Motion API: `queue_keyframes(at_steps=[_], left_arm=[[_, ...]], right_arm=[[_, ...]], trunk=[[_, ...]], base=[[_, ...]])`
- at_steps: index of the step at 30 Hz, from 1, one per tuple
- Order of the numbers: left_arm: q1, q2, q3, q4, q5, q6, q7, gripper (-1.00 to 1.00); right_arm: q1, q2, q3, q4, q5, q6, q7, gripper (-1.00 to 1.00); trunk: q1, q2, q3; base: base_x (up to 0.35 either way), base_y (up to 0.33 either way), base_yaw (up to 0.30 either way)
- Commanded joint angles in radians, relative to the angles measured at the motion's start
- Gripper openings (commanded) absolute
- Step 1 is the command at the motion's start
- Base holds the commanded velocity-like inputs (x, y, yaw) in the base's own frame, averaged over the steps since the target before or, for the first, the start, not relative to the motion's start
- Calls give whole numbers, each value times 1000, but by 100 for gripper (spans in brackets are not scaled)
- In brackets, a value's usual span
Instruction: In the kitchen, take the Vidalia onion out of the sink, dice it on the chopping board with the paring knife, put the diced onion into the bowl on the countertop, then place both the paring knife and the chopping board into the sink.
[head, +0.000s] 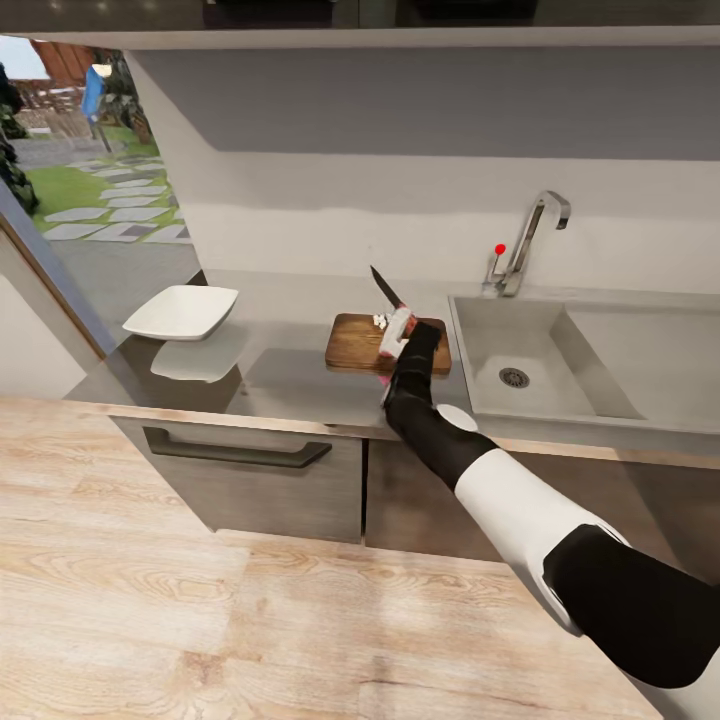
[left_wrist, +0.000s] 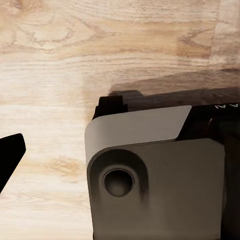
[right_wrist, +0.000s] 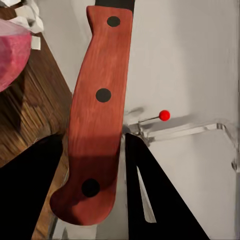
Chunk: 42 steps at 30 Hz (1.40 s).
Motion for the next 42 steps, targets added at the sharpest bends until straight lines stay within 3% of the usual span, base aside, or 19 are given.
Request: queue_keyframes(at_steps=[1, 10, 18, 42], left_arm=[[-2, -2, -9, 5, 9, -8, 1, 100], [-1, -2, -9, 5, 9, -8, 2, 100], [-1, -2, -9, 4, 9, -8, 1, 100], [-1, -9, -9, 5, 9, -6, 3, 100]], right_arm=[[-1, 0, 4, -6, 1, 18, -3, -100], [-1, 7, 10, -11, 2, 32, -4, -100], [-1, 12, 9, -12, 47, 37, -4, -100], [-1, 15, 10, -3, 44, 60, -4, -100]], trunk=[[0, -1, -1], [0, -1, -1], [0, -1, -1], [0, -1, -1]], base=[[0, 0, 0], [-2, 0, 0], [-118, 101, 0], [-67, 2, 0]])
